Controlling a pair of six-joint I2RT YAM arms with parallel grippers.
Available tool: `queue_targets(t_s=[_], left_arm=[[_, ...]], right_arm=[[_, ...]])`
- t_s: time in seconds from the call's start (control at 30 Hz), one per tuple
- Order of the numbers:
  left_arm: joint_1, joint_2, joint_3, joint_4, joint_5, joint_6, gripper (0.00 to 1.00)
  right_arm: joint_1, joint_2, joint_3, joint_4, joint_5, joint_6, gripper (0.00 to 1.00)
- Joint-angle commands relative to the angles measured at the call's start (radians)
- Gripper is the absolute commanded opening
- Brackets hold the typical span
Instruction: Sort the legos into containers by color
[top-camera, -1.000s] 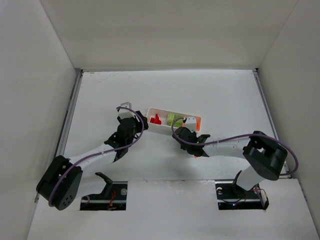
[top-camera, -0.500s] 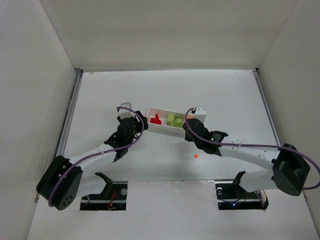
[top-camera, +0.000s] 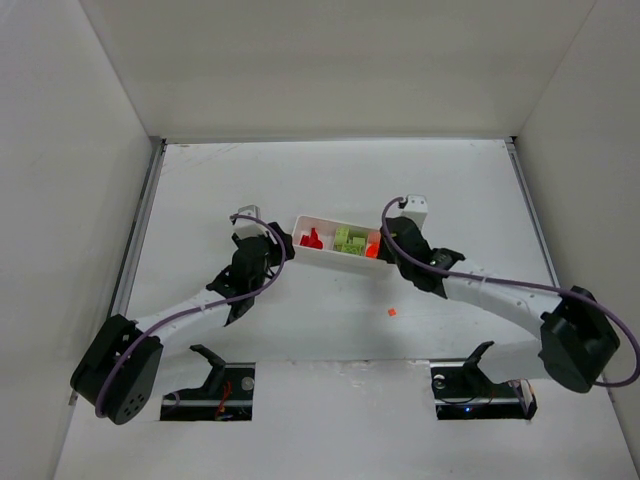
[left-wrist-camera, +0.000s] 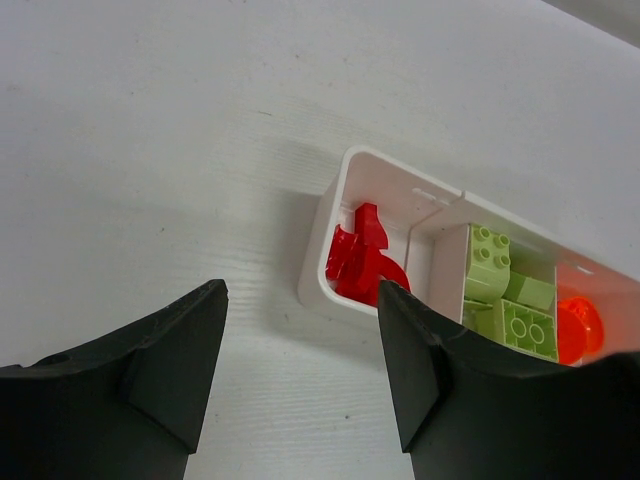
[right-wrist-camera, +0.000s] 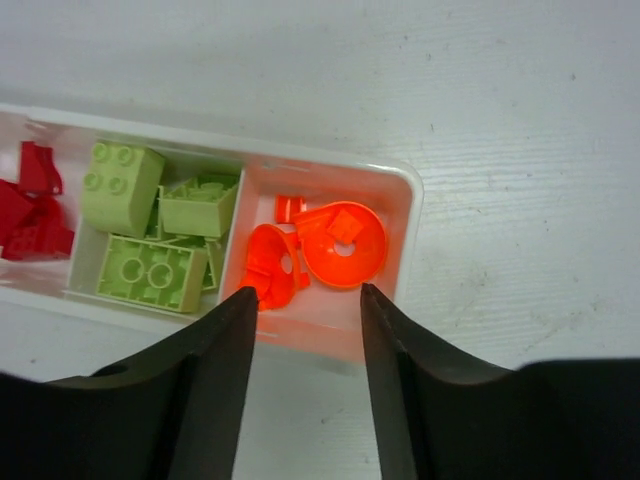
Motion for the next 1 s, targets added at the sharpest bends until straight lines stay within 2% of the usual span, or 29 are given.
queue_targets(t_s=[0.0, 0.13, 0.23, 0.3, 0.33, 0.43, 0.73, 0.97], left_arm=[[0.008, -0.025, -0.005, 0.042, -0.003, -0.009, 0.59], [0.005, -0.025, -0.005, 0.042, -0.003, -0.009, 0.59], [0.005, -0.013, -0.002, 0.042, 0.001, -0.013, 0.59], [0.002, -0.007, 0.001, 0.042, 0.003, -0.018, 0.59], [0.0, -0.007, 0.001, 0.042, 0.003, -0.018, 0.59], [0.003, -0.02, -0.004, 0.042, 0.003, -0.018, 0.59], [0.005, -0.045, -0.01, 0.041, 0.006, -0.019, 0.6], [0.003, -0.054, -0.01, 0.039, 0.006, -0.022, 0.6]], right_arm=[[0.028, -0.115, -0.037, -0.007, 0.015, 0.01, 0.47], [0.119, -0.198, -0.151, -0.156, -0.017, 0.128, 0.39], [0.173, -0.239, -0.211, -0.241, -0.057, 0.263, 0.37], [0.219, -0.249, -0.202, -0.267, -0.071, 0.32, 0.41], [0.232, -0.24, -0.2, -0.28, -0.067, 0.346, 0.47], [0.237, -0.203, -0.218, -0.301, -0.08, 0.399, 0.49], [0.239, -0.138, -0.241, -0.268, -0.094, 0.432, 0.49], [0.242, -0.079, -0.22, -0.241, -0.105, 0.407, 0.46]])
